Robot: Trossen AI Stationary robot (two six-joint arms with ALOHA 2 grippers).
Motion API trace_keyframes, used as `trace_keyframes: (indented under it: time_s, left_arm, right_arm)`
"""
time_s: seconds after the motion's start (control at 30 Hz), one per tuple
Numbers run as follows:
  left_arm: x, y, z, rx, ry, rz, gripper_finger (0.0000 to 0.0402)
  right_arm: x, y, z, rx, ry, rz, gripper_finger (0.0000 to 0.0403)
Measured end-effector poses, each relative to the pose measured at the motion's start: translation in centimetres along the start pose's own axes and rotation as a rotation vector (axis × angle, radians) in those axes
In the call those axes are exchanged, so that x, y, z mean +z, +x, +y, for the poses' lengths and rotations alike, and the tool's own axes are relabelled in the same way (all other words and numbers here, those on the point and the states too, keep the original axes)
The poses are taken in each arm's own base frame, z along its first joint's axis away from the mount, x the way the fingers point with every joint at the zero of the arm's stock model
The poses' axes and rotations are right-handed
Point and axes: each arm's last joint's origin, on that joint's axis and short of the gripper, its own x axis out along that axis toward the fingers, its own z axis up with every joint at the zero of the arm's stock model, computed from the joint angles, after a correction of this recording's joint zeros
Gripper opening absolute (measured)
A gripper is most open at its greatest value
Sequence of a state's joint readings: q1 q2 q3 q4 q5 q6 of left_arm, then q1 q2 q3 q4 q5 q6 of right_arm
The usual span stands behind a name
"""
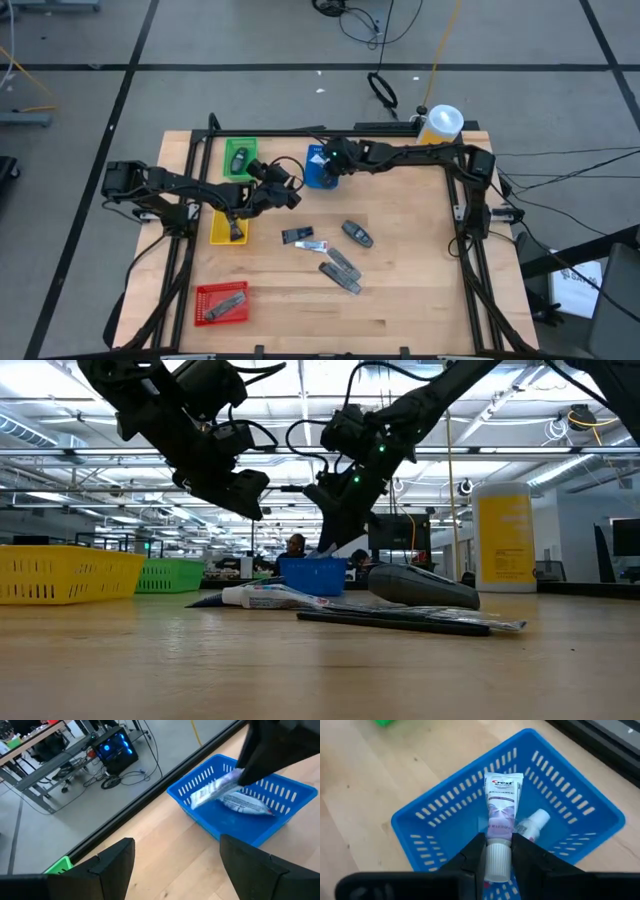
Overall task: Pick & Place Travel size toiletries
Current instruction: Put the white toothpaste in the blue basket
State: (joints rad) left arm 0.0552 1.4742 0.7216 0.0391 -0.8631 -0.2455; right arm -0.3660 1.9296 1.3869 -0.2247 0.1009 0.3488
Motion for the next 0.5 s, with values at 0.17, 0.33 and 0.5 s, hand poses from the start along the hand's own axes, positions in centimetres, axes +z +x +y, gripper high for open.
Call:
trace_keyframes:
  time_s: [0.17,0.33,0.5]
  left_arm:
    - [-0.09,-0.11,-0.08,-0.003,0.007,0.003,0.0282]
    - [-0.14,-0.3,-0.26,-0.011,0.01,0.002,0.0282]
    - [-0.17,-0.49,-0.43,-0.019,0.016,-0.001,0.0282]
  right_arm:
    - [-0.35,0.91,-0.13,-0.004,0.018,0.008,0.0071]
    - [-0.15,0.75,-0.07,0.002,0.026,-0.005,0.009]
    - [-0.14,0.76,-0.07,0.002,0.014,-0.007,0.014]
